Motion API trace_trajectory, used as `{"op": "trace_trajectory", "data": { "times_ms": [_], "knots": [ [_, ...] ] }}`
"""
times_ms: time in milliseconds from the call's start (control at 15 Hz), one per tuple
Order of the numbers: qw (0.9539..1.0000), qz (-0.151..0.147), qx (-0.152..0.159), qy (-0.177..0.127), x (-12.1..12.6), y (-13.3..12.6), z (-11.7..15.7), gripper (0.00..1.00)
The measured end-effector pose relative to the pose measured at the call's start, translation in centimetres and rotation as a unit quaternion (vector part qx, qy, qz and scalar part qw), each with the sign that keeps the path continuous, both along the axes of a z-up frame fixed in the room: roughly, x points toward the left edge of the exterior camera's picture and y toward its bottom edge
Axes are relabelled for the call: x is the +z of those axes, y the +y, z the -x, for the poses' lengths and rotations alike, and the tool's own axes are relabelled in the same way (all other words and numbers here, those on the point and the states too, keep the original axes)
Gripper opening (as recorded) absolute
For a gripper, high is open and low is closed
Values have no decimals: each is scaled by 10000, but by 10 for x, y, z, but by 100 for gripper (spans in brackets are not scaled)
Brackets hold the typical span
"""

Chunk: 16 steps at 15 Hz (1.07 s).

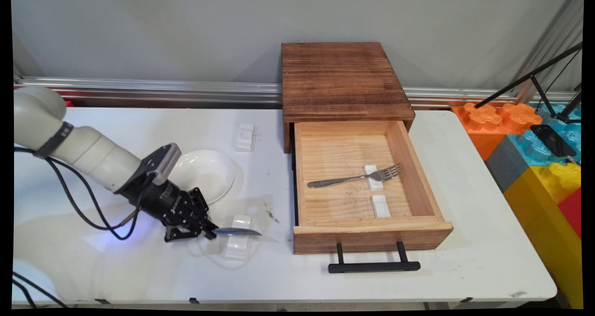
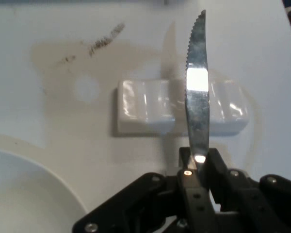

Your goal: Place the picked object into the drawer

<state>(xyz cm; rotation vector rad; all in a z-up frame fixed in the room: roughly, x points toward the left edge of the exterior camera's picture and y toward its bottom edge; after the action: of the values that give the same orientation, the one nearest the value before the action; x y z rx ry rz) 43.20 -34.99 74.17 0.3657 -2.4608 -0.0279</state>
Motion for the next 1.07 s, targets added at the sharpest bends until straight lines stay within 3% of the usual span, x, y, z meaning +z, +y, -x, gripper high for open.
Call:
{"op": "trace_trajectory", "data": {
  "times_ms": [533,1067],
  "knots": [
    [9998,-112,166,-36,55,-15,-5,0],
    [9989,-49,460,-27,149,-51,1,0]
  ]
}}
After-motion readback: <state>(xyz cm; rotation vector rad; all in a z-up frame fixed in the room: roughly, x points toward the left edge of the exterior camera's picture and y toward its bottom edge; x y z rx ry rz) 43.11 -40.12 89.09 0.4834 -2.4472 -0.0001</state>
